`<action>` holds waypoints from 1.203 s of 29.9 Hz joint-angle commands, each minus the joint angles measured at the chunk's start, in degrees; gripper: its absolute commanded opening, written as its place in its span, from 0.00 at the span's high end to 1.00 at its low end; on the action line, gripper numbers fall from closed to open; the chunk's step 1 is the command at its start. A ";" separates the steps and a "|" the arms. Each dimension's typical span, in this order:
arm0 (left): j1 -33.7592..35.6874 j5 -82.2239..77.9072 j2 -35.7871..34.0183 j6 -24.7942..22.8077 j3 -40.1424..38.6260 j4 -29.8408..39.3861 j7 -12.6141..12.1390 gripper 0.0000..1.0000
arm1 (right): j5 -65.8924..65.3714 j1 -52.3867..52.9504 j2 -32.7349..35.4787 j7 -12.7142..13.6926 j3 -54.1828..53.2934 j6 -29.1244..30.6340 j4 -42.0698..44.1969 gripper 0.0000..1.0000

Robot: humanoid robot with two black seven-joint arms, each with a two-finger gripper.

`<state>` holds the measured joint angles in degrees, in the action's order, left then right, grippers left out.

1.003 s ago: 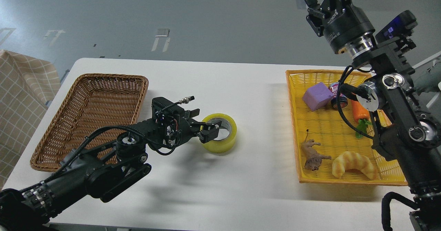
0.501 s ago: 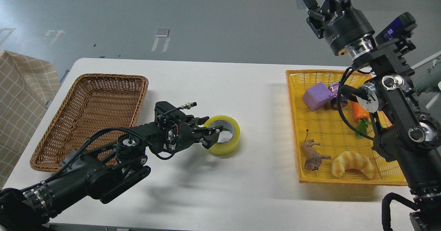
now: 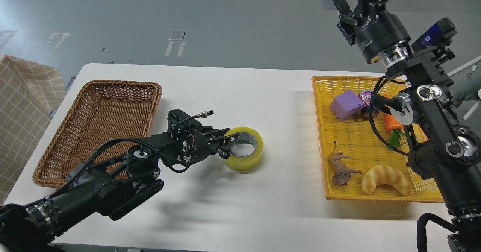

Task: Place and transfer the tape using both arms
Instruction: 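Close the left gripper on the tape roll's rim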

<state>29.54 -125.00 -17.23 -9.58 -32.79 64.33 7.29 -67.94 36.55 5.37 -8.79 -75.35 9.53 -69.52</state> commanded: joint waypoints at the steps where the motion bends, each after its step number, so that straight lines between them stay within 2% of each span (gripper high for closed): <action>1: 0.00 0.00 -0.09 0.00 0.01 0.00 0.00 0.75 | 0.00 -0.43 -0.09 0.00 -0.14 -0.04 -0.09 0.00; 22: 0.78 0.00 0.00 0.35 -0.08 0.35 0.09 0.79 | -0.09 -0.87 -0.27 -0.09 -0.23 -0.30 0.26 0.00; 36: 6.23 0.00 -1.76 0.35 -0.08 0.97 0.36 0.79 | -0.09 -0.87 -0.36 -0.09 -0.32 -0.30 0.35 0.00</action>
<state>34.64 -124.99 -18.07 -9.22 -32.88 65.25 7.48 -68.00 35.75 5.02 -8.86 -75.67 9.23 -69.19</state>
